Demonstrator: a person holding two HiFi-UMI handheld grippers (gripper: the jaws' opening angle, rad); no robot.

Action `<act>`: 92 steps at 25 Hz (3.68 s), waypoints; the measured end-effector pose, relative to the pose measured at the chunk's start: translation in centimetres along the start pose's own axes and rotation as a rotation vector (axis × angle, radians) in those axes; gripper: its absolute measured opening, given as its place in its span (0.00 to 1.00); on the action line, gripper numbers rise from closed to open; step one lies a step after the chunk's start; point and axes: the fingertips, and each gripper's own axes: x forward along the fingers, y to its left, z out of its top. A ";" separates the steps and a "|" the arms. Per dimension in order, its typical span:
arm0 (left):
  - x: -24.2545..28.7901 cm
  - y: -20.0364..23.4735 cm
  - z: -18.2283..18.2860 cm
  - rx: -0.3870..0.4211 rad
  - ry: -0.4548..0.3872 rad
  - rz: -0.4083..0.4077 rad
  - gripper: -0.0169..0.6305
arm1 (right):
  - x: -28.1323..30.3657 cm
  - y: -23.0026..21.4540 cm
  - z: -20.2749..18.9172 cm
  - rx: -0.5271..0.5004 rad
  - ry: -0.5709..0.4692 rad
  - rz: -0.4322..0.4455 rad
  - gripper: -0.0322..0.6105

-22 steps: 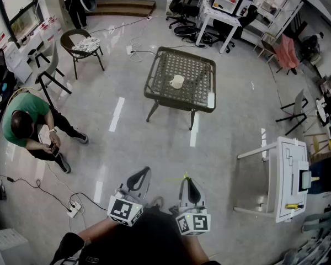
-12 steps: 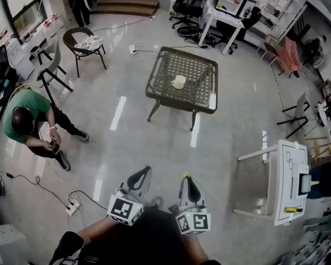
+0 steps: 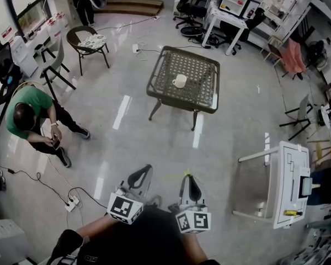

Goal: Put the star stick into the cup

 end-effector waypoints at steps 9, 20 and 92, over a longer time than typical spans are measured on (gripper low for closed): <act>1.2 -2.8 0.0 -0.008 -0.022 0.062 0.05 | -1.6 -3.3 0.6 -0.005 -0.011 0.049 0.08; 5.0 -1.7 -0.8 -0.017 -0.004 0.066 0.05 | 1.4 -6.3 0.1 -0.015 0.012 0.035 0.08; 55.5 31.2 7.3 -0.079 0.072 0.063 0.05 | 63.4 -22.4 7.0 -0.022 0.076 0.038 0.08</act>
